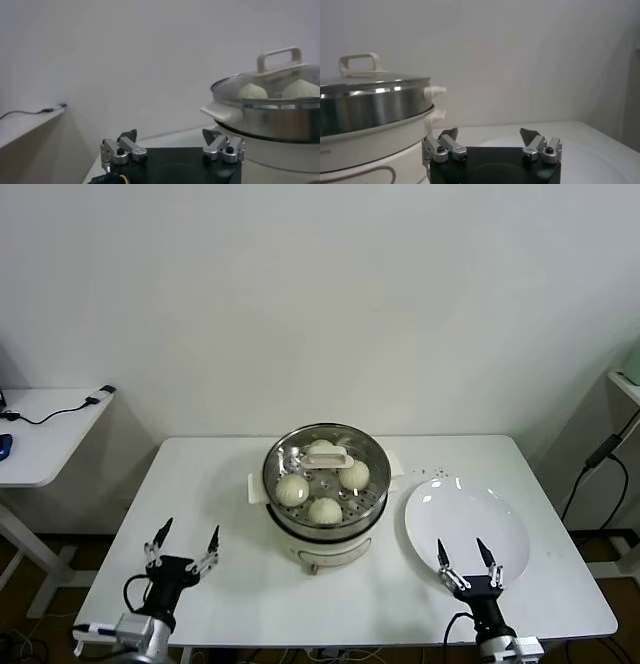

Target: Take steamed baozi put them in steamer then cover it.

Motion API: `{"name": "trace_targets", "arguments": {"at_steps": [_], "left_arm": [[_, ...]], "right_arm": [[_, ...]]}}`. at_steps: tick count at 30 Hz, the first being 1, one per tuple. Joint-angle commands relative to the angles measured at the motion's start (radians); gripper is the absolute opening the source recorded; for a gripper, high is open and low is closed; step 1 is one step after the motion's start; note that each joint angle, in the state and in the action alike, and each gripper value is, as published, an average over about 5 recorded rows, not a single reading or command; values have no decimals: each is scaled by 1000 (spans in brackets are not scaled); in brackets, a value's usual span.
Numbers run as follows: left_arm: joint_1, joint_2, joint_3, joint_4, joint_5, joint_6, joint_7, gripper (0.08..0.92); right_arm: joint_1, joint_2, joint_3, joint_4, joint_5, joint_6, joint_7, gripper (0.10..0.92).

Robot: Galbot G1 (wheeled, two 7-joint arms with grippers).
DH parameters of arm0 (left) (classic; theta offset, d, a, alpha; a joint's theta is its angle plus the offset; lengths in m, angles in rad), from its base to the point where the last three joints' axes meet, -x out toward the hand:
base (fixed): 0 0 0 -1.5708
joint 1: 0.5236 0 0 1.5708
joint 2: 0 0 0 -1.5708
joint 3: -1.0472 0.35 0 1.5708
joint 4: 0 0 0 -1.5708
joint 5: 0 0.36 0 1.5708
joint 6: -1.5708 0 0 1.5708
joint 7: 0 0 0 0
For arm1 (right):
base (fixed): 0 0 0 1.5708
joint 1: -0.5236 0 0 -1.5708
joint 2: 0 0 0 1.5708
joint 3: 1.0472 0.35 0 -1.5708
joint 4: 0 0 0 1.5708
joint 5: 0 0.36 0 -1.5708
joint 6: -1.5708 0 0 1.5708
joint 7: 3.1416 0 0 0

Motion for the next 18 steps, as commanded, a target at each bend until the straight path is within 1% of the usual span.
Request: {"name": "trace_targets", "arguments": {"at_steps": [1, 12, 18], "left_arm": [[135, 4, -29, -30, -144, -78, 23, 823], [137, -6, -17, -54, -137, -61, 40, 823], [128, -6, -14, -53, -148, -59, 34, 823]], "right_arm": [[-26, -2, -6, 22, -48, -29, 0, 823], [-45, 1, 16, 56, -60, -51, 11, 823], [-54, 3, 24, 75, -66, -58, 8, 823]]}}
